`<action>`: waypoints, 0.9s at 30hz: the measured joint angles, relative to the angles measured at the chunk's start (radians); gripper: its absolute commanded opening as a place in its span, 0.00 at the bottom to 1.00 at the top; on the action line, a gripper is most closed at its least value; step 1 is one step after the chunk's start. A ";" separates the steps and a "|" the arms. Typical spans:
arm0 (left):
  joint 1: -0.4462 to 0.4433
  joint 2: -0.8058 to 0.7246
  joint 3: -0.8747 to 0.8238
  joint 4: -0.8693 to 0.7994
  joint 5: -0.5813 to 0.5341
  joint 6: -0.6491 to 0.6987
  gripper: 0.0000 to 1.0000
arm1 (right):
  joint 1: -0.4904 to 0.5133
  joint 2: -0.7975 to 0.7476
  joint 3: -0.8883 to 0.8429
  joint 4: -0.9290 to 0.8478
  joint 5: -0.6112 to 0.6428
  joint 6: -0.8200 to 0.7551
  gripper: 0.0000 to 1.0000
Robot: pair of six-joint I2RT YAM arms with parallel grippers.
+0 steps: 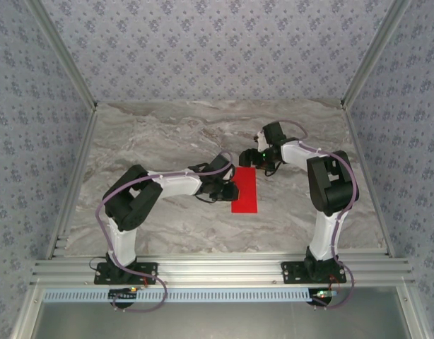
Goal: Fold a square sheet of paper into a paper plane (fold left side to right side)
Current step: Fold the triangle a second time at the center of the table.
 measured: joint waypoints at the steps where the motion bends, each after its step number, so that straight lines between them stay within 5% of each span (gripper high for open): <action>1: 0.000 0.000 0.000 0.000 0.000 0.000 0.18 | 0.000 0.000 -0.001 0.000 -0.008 0.000 0.74; 8: 0.000 0.000 0.000 0.000 -0.002 0.000 0.19 | 0.000 -0.016 -0.042 0.018 -0.039 0.000 0.68; 16: -0.003 -0.028 -0.001 -0.005 -0.018 0.026 0.35 | -0.002 -0.066 -0.101 0.018 -0.066 0.000 0.68; 27: 0.005 -0.268 -0.132 0.028 -0.080 0.087 0.50 | -0.011 -0.140 -0.187 0.063 -0.173 0.042 0.58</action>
